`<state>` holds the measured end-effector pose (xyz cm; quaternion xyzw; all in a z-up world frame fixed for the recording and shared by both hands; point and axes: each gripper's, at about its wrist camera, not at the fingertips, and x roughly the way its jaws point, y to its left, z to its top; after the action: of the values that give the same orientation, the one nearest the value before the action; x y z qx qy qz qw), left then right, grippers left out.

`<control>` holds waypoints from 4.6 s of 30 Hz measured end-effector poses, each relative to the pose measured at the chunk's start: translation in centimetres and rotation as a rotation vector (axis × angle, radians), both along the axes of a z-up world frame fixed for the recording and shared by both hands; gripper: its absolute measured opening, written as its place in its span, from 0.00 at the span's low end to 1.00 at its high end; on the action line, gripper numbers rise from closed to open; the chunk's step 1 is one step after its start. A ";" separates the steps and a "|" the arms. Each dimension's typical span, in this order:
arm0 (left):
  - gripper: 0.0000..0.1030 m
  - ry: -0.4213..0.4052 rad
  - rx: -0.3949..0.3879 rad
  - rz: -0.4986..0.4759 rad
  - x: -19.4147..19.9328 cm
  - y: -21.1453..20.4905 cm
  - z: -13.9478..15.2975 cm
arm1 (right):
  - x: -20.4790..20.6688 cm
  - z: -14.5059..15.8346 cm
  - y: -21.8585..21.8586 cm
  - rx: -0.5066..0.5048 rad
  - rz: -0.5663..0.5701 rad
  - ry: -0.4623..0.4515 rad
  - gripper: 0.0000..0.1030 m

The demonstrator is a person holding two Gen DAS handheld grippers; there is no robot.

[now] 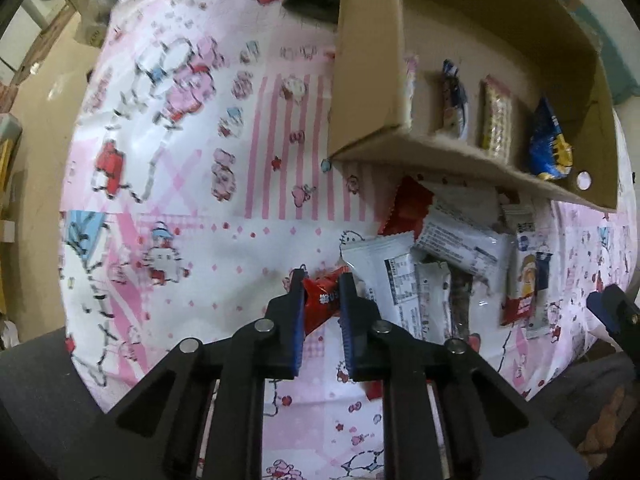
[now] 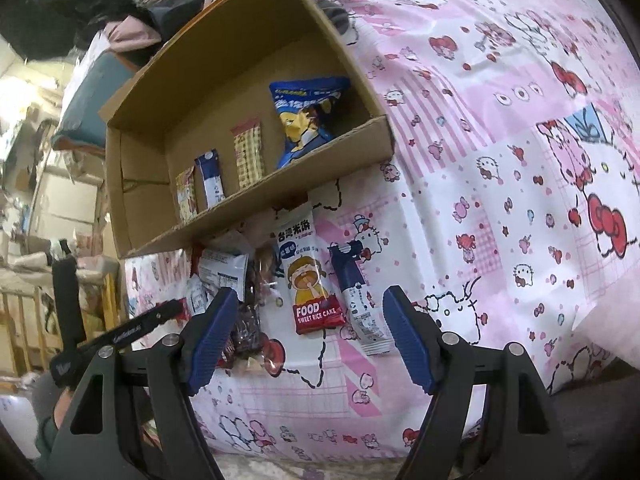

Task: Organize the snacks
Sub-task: 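Grasp the red candy with the left tool while the right tool grasps a blue-white stick packet, then carry both packets into the box and open both tools to drop them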

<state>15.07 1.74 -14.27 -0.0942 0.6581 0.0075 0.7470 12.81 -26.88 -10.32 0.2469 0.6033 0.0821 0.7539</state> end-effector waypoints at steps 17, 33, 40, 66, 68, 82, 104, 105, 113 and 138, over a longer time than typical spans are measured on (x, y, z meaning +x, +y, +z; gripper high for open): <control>0.12 -0.119 -0.025 0.006 -2.0 1.1 4.8 | 1.7 -5.0 3.7 -0.239 0.197 0.164 0.17; 0.12 -0.170 0.094 -0.024 -2.9 0.6 5.2 | -0.5 1.9 1.9 -0.047 0.162 -0.079 0.01; 0.12 -0.259 0.148 -0.050 -3.4 0.1 7.3 | -1.5 4.7 2.0 0.040 0.171 -0.201 0.01; 0.12 -0.270 0.072 -0.007 -2.9 0.3 8.3 | -1.5 3.5 1.8 0.037 0.173 -0.109 0.17; 0.12 -0.293 0.091 -0.013 -2.7 0.1 8.8 | -1.6 4.9 1.4 0.091 0.168 -0.160 0.17; 0.12 -0.437 0.063 -0.042 2.4 -0.8 15.5 | 2.1 12.6 -0.3 0.185 0.120 -0.494 0.17; 0.13 -0.357 -0.060 -0.080 8.1 -2.6 8.3 | 8.5 4.9 -3.8 0.049 -0.039 -0.291 0.18; 0.13 -0.350 -0.059 -0.081 8.2 -2.7 8.1 | 8.7 4.5 -3.5 0.030 -0.028 -0.274 0.18; 0.13 -0.365 -0.040 -0.117 8.1 -3.7 8.4 | 8.8 4.5 -1.6 -0.054 0.050 -0.282 0.18; 0.80 -0.456 -0.005 -0.137 7.0 -4.5 10.2 | 8.6 6.2 0.1 -0.061 0.090 -0.382 0.70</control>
<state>22.07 -2.76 -4.03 -0.0505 0.4771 -0.0663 0.8749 21.40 -26.81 -4.14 0.1766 0.4619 0.1425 0.8574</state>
